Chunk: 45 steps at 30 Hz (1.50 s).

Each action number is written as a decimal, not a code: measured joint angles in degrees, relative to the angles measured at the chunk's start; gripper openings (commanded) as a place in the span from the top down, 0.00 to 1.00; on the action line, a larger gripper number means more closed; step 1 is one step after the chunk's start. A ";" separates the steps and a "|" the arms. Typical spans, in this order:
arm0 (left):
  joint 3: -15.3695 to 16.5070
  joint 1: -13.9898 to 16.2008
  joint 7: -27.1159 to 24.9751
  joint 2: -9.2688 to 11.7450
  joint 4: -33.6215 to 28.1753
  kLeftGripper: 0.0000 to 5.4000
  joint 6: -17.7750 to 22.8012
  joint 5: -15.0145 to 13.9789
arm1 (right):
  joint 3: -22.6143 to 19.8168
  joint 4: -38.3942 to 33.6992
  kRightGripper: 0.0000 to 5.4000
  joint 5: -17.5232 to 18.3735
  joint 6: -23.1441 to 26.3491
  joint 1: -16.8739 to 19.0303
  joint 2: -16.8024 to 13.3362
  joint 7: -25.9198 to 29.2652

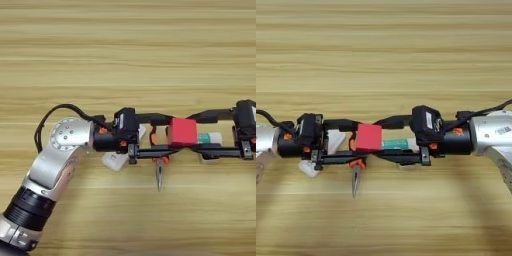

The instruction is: Move the objects on the table

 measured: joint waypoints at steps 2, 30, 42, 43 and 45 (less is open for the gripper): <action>-0.13 0.02 -0.04 -0.12 0.01 0.59 0.01 0.01 | -0.01 -0.37 0.45 0.51 -0.01 0.00 0.06 -0.29; 0.12 0.02 0.42 -0.25 1.76 0.59 -0.90 0.61 | -2.10 -1.35 0.00 3.38 -0.19 0.67 0.82 -1.71; 4.26 2.17 11.90 -0.58 8.90 0.59 -3.36 8.37 | -9.44 -0.20 0.00 5.47 -2.65 4.42 4.98 -7.28; 4.42 2.60 13.59 -0.81 9.75 0.59 -3.32 9.52 | -10.20 -0.18 0.00 5.63 -2.89 5.12 5.33 -8.01; 4.82 3.74 16.12 -1.42 10.19 0.59 -3.04 10.06 | -11.50 -0.17 0.00 5.82 -3.90 6.45 6.12 -8.53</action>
